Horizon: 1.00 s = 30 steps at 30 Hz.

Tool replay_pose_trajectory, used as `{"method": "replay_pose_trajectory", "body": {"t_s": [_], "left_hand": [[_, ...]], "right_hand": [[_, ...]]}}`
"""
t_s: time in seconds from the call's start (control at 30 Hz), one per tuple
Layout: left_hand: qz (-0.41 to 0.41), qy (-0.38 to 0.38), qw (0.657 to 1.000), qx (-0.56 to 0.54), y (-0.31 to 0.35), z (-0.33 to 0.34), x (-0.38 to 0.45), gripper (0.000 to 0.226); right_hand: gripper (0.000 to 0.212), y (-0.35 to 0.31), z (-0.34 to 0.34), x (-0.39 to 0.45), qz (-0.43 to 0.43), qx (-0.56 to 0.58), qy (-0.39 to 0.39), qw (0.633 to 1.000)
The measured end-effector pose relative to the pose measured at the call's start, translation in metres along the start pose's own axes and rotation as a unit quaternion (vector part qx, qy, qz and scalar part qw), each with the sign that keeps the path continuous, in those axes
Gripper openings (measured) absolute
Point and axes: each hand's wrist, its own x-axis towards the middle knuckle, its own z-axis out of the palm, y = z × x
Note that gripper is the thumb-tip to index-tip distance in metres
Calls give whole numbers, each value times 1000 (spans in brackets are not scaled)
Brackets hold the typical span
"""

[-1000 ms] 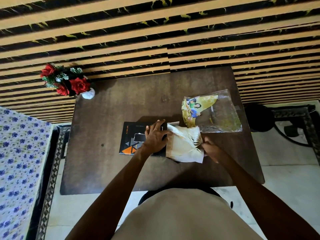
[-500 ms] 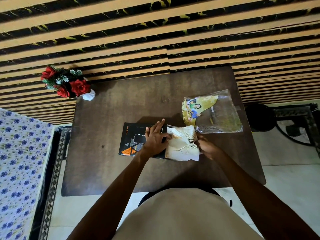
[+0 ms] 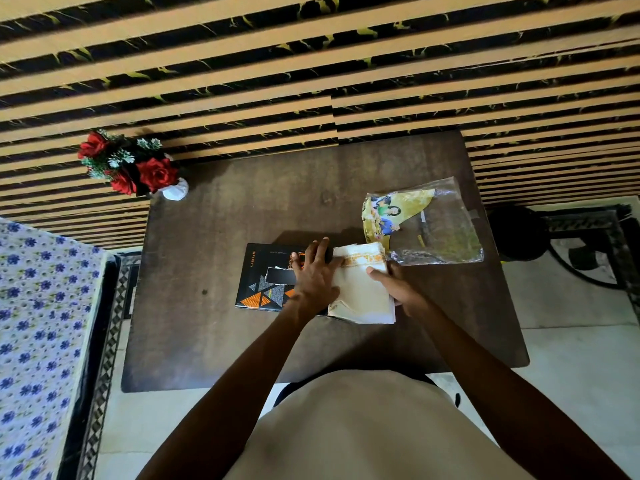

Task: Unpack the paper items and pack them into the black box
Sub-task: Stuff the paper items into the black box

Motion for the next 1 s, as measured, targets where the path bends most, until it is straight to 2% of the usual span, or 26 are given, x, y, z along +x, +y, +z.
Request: {"method": "replay_pose_trajectory", "body": {"t_s": [0.13, 0.2, 0.3, 0.4, 0.47, 0.5, 0.53, 0.57, 0.6, 0.63, 0.67, 0.7, 0.77, 1.0], "left_hand": [[7, 62, 998, -10, 6, 0, -6, 39], [22, 62, 998, 10, 5, 4, -9, 36], [18, 25, 999, 36, 4, 11, -10, 62], [27, -21, 998, 58, 4, 8, -4, 89], [38, -60, 995, 65, 0, 3, 2, 101], [43, -82, 993, 67, -3, 0, 4, 107], [47, -102, 991, 68, -6, -3, 5, 112], [52, -116, 989, 71, -8, -5, 6, 115], [55, -123, 988, 77, -9, -8, 6, 116], [57, -125, 987, 86, -8, -11, 6, 116], [54, -127, 986, 94, -6, -13, 5, 115], [48, -127, 985, 102, -2, -15, 3, 113], [34, -127, 985, 110, 4, -15, 0, 111], [21, -130, 984, 124, 4, -8, -3, 128]], "right_hand": [[27, 20, 1, 5, -29, 69, 2, 997], [19, 22, 1, 0, -29, 71, -2, 997], [21, 10, 6, -11, -3, 29, -15, 999], [54, 14, 1, -14, -8, -51, -64, 997], [68, 16, -1, -13, -70, -82, -83, 991], [73, 9, 5, -18, -111, -93, -37, 989], [74, 8, 12, -13, -162, -42, 61, 984], [71, 5, 16, -9, -193, 41, 182, 963], [70, 15, 17, 0, -190, 92, 220, 952], [79, 18, 16, 4, -165, 42, 183, 968], [84, 24, 14, 2, -122, -22, 85, 989], [88, 29, 14, 3, -72, -79, 36, 994], [90, 43, 2, 6, -37, -111, 41, 992], [82, 40, 8, 11, -34, -60, 44, 997]]}}
